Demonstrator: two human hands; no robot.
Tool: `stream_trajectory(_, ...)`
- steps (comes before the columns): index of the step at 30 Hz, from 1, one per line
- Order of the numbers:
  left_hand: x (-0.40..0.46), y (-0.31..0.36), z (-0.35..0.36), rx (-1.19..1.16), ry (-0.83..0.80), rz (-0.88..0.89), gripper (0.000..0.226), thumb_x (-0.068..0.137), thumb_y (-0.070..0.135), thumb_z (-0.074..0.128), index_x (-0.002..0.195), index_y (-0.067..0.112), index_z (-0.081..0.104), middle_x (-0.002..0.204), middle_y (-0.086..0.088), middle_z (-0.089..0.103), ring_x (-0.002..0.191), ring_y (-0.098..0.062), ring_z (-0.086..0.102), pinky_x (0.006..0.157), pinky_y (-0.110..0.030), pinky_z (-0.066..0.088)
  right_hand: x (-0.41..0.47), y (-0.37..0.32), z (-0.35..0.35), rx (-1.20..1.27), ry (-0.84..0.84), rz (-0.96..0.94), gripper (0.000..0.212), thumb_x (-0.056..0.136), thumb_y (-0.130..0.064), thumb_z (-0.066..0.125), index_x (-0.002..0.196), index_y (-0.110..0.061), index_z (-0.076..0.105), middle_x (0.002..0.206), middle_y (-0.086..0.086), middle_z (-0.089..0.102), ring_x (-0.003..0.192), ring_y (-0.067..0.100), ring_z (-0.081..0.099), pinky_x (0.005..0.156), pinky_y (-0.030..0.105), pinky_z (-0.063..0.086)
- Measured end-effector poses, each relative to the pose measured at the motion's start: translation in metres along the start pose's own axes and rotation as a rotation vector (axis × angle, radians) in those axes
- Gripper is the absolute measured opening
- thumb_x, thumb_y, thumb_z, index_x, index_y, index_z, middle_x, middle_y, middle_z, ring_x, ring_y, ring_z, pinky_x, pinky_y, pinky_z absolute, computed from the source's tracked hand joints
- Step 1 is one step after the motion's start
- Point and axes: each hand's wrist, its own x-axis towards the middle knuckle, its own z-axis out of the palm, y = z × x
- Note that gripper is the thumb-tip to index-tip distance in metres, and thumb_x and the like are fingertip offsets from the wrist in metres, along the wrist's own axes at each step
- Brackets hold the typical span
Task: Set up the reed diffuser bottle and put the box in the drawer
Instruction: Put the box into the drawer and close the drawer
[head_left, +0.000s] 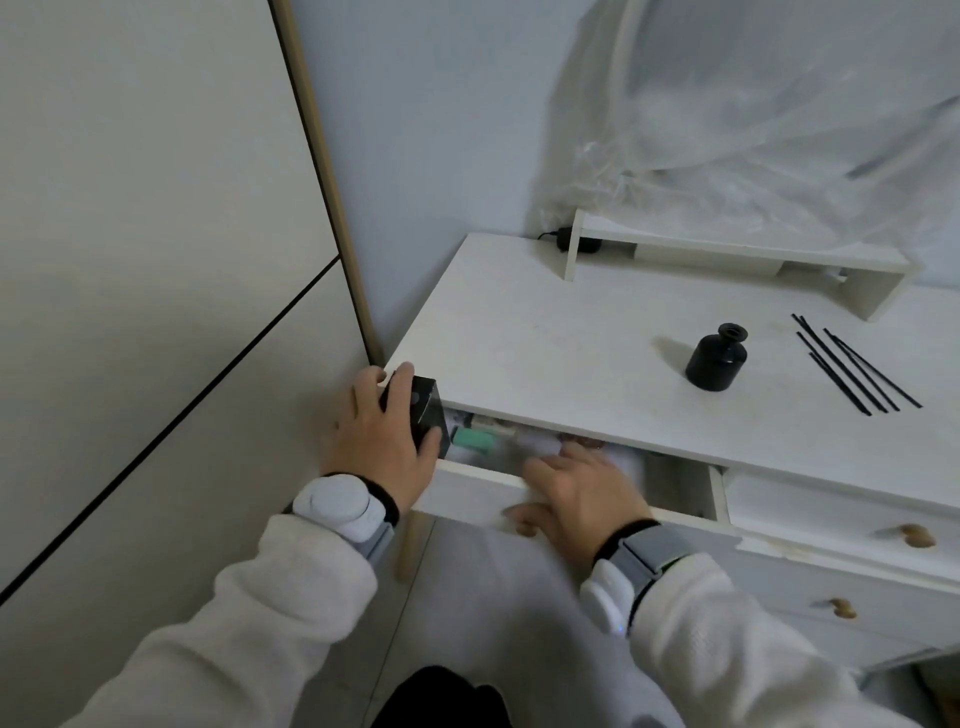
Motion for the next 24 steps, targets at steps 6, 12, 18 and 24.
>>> stream_trajectory(6, 0.006, 0.010, -0.004, 0.105, 0.013, -0.002, 0.068, 0.089, 0.050, 0.060, 0.145, 0.020, 0.035, 0.140, -0.012, 0.041, 0.121, -0.035, 0.046, 0.093, -0.046, 0.046, 0.006, 0.014, 0.012, -0.139, 0.261, -0.055, 0.049, 0.069, -0.055, 0.075, 0.089, -0.014, 0.058, 0.091, 0.007, 0.054, 0.080, 0.028, 0.047, 0.072, 0.039, 0.031)
stream_trajectory(12, 0.021, 0.015, 0.001, 0.236, -0.025, -0.051, 0.064, 0.074, 0.045, 0.076, 0.122, 0.011, 0.053, 0.124, -0.024, 0.052, 0.110, -0.046, 0.050, 0.085, -0.056, 0.047, 0.006, 0.016, 0.010, -0.120, 0.165, -0.031, 0.054, 0.064, -0.061, 0.075, 0.087, -0.013, 0.063, 0.087, 0.006, 0.060, 0.083, 0.027, 0.054, 0.078, 0.039, 0.029)
stream_trajectory(18, 0.041, 0.063, 0.007, 0.355, -0.175, -0.075, 0.052, 0.076, 0.049, 0.065, 0.115, 0.015, 0.062, 0.124, -0.024, 0.047, 0.109, -0.048, 0.050, 0.092, -0.053, 0.049, -0.008, 0.033, 0.006, -0.079, 0.207, 0.019, 0.054, 0.073, -0.066, 0.069, 0.087, -0.014, 0.067, 0.086, 0.004, 0.063, 0.085, 0.026, 0.055, 0.080, 0.036, 0.036)
stream_trajectory(24, 0.030, 0.162, 0.010, 0.367, -0.242, 0.082, 0.052, 0.090, 0.055, 0.042, 0.136, 0.031, 0.041, 0.150, -0.004, 0.028, 0.139, -0.029, 0.029, 0.112, -0.059, 0.026, -0.041, 0.080, -0.014, 0.004, 0.339, 0.071, 0.054, 0.079, -0.064, 0.063, 0.080, -0.010, 0.061, 0.080, 0.006, 0.059, 0.078, 0.027, 0.052, 0.068, 0.037, 0.042)
